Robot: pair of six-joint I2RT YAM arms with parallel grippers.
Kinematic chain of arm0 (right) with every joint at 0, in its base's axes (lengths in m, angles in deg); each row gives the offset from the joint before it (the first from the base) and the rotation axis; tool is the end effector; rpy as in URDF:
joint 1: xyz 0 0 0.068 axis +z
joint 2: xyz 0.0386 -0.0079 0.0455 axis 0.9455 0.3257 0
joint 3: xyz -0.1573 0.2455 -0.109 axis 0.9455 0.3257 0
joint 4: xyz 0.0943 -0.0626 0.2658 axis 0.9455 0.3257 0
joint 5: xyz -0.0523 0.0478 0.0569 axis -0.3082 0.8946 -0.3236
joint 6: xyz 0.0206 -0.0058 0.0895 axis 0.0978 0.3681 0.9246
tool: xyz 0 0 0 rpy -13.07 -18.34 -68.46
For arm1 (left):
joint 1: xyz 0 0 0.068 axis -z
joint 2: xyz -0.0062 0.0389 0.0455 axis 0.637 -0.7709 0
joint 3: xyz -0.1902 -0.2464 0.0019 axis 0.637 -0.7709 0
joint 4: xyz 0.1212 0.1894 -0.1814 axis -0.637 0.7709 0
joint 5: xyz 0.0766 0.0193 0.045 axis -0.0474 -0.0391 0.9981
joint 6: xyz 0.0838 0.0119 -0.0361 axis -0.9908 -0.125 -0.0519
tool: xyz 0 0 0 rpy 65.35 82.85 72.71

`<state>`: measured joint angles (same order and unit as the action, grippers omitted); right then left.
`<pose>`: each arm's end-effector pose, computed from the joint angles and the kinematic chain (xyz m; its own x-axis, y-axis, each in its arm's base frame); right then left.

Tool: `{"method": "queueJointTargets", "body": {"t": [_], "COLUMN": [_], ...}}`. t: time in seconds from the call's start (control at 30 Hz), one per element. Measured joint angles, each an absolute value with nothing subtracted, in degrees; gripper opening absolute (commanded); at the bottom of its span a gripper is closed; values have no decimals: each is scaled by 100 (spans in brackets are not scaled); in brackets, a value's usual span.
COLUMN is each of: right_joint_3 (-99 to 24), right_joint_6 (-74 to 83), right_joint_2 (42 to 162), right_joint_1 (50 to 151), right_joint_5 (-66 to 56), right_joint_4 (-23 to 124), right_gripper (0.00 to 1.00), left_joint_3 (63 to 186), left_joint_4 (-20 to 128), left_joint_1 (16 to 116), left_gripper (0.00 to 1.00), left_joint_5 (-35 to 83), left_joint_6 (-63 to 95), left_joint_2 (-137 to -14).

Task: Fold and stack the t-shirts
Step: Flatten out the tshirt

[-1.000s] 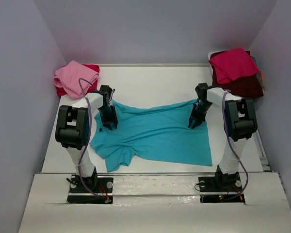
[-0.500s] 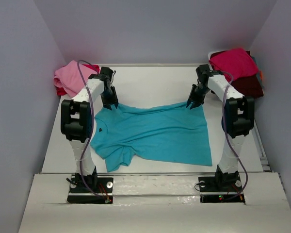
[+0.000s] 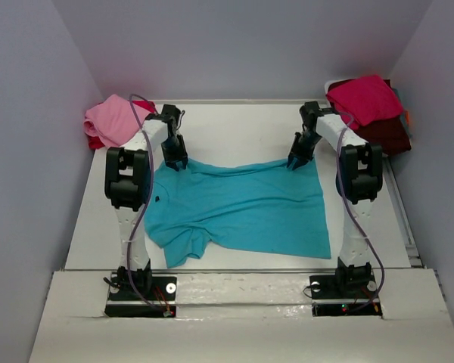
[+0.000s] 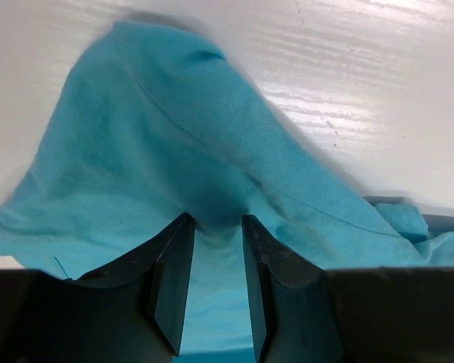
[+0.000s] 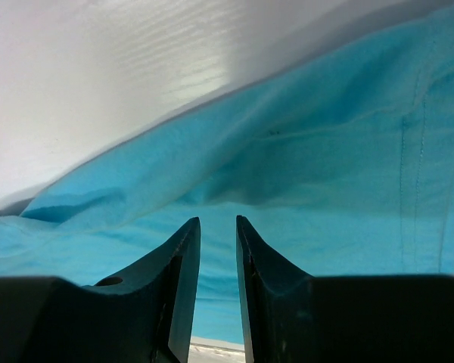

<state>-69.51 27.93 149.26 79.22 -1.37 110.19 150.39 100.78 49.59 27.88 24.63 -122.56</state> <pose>0.5020 0.0884 0.1576 -0.9291 0.3676 -0.0396 0.3483 0.9062 0.2396 0.5050 -0.0957 0.1615 -0.9348 -0.1812 -0.3053 -0.1273 0.9738 -0.1885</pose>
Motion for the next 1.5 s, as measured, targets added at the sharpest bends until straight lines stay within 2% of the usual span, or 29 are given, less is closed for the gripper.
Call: {"method": "queueJointTargets", "body": {"t": [0.37, 0.73, 1.5], "right_joint_3": [-7821, -9526, -10042], "right_joint_6": [2727, 2692, 3012], "right_joint_2": [15582, 16567, 16661], "right_joint_1": [7922, 7896, 7256], "right_joint_5": [-165, -222, -69], "right_joint_4": [11194, 11646, 10831], "right_gripper": [32, 33, 35], "left_joint_3": [15358, 15362, 15351], "left_joint_4": [10087, 10093, 10074], "left_joint_1": [4959, 4959, 4957], "left_gripper": [43, 43, 43], "left_joint_5": [2829, 2888, 3186], "left_joint_6": [2456, 2437, 2417], "left_joint_2": [-12564, -12608, -12606]}}
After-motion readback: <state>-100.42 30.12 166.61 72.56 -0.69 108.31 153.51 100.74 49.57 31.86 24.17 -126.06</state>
